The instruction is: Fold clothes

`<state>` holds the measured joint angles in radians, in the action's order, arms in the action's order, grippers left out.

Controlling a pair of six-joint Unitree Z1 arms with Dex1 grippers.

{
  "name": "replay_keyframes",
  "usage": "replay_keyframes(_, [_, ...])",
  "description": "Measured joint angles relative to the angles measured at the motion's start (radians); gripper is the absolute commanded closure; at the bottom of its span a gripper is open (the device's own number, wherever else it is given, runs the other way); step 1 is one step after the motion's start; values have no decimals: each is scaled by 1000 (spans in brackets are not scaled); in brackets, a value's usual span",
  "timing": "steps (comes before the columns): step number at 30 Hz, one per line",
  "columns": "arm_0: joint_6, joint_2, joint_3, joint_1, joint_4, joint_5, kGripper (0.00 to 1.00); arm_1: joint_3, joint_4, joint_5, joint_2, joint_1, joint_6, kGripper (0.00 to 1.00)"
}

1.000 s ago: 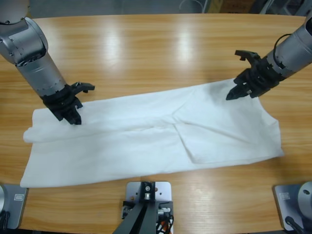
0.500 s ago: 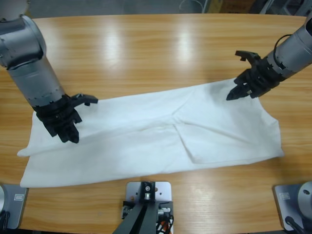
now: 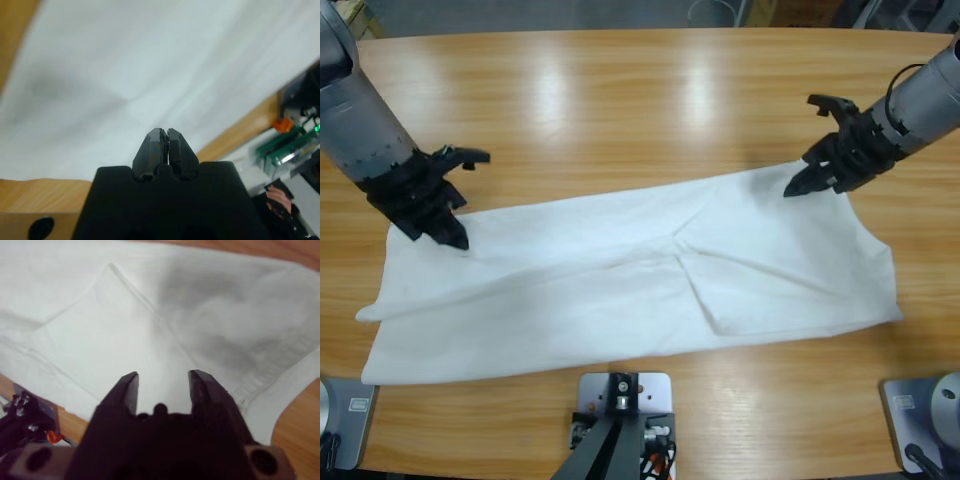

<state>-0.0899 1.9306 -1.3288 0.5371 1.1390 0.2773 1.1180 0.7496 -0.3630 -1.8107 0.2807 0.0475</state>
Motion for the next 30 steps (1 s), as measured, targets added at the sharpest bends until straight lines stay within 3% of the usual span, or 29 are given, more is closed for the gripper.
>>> replay_keyframes(8, [16, 112, -7, 93, -71, -10, 1000, 0, -31, 16, -80, 0, 1, 391])
replay_keyframes(18, [16, 124, 5, 109, -78, -10, 1000, -17, -34, 24, -101, 0, 1, 400])
replay_keyframes(21, [17, 124, 13, 118, -78, -10, 1000, -24, -33, 24, -102, 0, 1, 510])
replay_keyframes(25, [20, 124, 16, 122, -78, -10, 1000, -29, -28, 23, -102, 0, 1, 543])
replay_keyframes(30, [21, 124, 22, 124, -79, -10, 1000, -39, -20, 13, -102, 0, 1, 861])
